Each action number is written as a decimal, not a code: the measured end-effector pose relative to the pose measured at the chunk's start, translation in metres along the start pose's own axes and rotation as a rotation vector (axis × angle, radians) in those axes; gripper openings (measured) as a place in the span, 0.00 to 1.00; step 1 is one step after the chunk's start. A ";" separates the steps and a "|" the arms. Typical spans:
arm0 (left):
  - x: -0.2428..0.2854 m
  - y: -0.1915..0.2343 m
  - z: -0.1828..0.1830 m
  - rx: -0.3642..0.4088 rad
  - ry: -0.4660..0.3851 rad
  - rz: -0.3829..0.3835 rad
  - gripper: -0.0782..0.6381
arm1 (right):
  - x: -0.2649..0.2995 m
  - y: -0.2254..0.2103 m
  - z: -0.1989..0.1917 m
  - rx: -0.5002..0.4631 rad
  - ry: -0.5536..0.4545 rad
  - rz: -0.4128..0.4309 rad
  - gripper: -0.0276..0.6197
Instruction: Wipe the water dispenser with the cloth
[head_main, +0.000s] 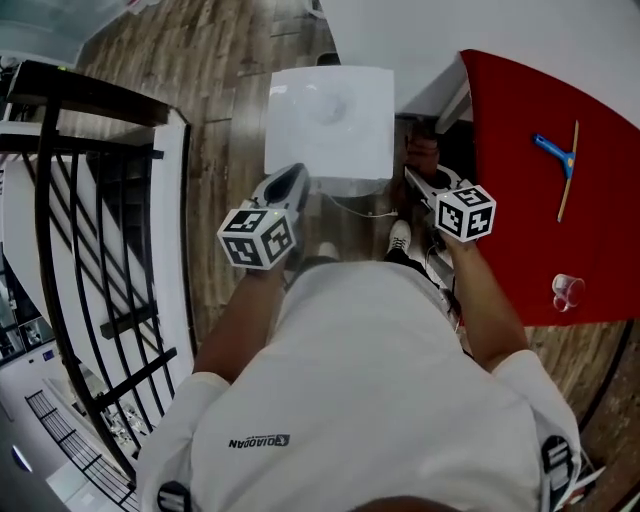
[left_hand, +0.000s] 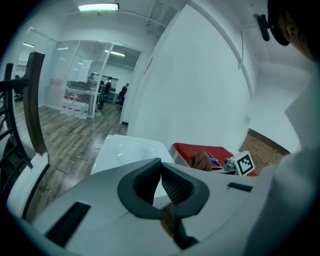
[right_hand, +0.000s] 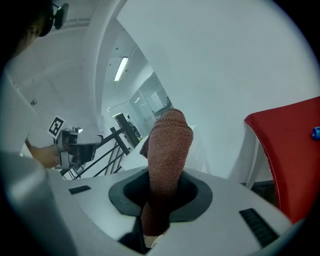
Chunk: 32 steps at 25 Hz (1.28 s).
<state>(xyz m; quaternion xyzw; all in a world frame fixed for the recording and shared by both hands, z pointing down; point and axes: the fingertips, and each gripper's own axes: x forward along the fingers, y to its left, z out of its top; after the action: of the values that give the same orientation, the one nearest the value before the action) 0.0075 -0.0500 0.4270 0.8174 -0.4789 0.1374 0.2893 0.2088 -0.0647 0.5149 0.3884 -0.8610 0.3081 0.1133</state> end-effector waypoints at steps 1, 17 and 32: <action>-0.004 0.005 -0.002 0.010 0.002 -0.008 0.11 | -0.001 0.009 0.001 0.000 -0.005 -0.013 0.18; -0.084 0.094 -0.039 -0.009 -0.053 -0.046 0.11 | 0.131 0.190 -0.019 -0.172 0.172 0.075 0.18; -0.107 0.104 -0.068 -0.020 -0.004 -0.088 0.11 | 0.230 0.200 -0.021 -0.024 0.339 0.080 0.18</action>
<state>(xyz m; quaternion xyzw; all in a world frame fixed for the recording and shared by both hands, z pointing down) -0.1327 0.0280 0.4629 0.8350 -0.4445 0.1181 0.3022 -0.0945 -0.0880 0.5427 0.2949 -0.8481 0.3629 0.2490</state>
